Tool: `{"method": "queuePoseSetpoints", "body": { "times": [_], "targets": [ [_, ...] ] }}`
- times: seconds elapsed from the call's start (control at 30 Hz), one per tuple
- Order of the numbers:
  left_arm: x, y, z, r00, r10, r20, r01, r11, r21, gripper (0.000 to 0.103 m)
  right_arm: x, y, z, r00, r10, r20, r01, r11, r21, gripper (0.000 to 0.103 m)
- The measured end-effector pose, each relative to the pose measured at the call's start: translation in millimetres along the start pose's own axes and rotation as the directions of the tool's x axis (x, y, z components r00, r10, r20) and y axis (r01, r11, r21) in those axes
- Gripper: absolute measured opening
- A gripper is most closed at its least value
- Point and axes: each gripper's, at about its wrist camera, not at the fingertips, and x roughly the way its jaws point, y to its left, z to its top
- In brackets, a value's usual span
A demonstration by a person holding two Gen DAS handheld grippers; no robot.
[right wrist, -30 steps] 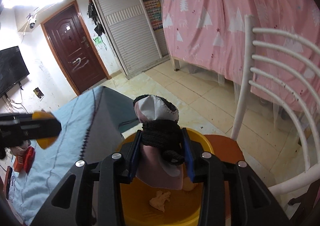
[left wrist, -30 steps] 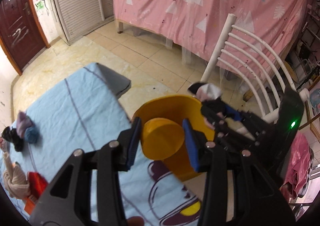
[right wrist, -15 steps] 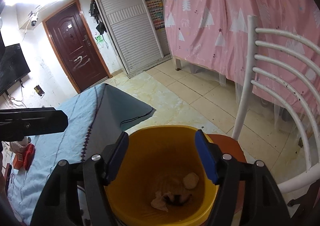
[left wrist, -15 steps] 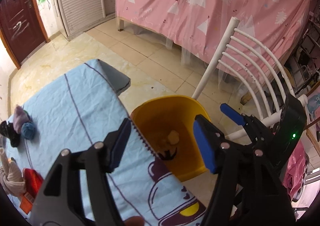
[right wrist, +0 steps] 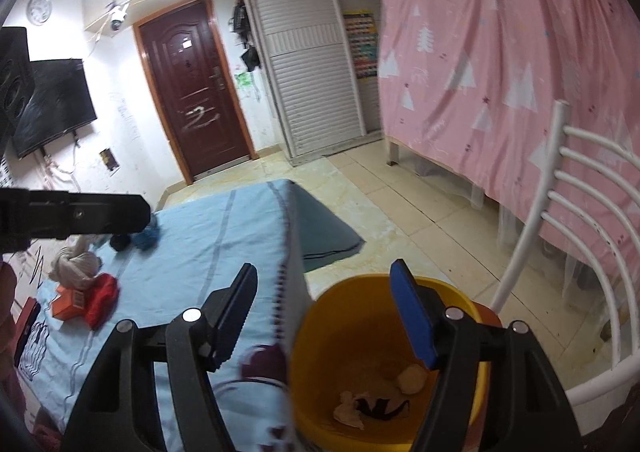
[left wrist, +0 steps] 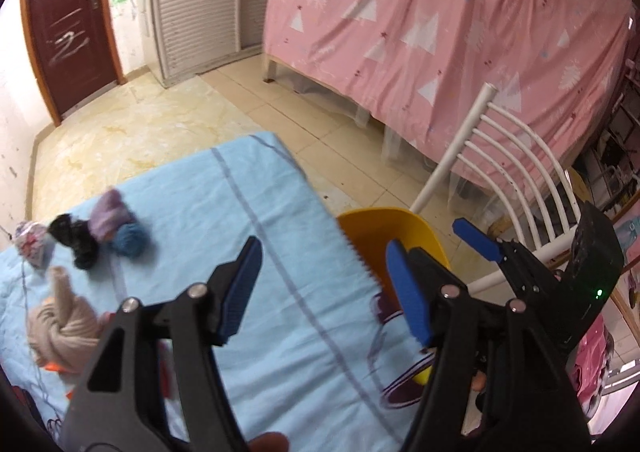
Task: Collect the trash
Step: 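Move both open tools back over the bed items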
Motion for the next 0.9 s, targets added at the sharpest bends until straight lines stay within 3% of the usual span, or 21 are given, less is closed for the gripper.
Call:
{"method": "queuePoseSetpoints", "body": {
  "times": [0.43, 0.9],
  "targets": [
    [-63.8, 98.9, -21.2, 0.984, 0.163, 0.071, -0.156, 0.984, -0.088, 0.07, 19.3, 84.8, 5.6, 0.994, 0.102, -0.05, -0.108, 0.988, -0.115, 0.064],
    [-75.1, 175.1, -56.2, 0.982, 0.183, 0.044, -0.171, 0.966, -0.196, 0.071, 46.0, 177.4, -4.3, 0.973, 0.171, -0.155, -0.206, 0.946, -0.252, 0.064]
  ]
}}
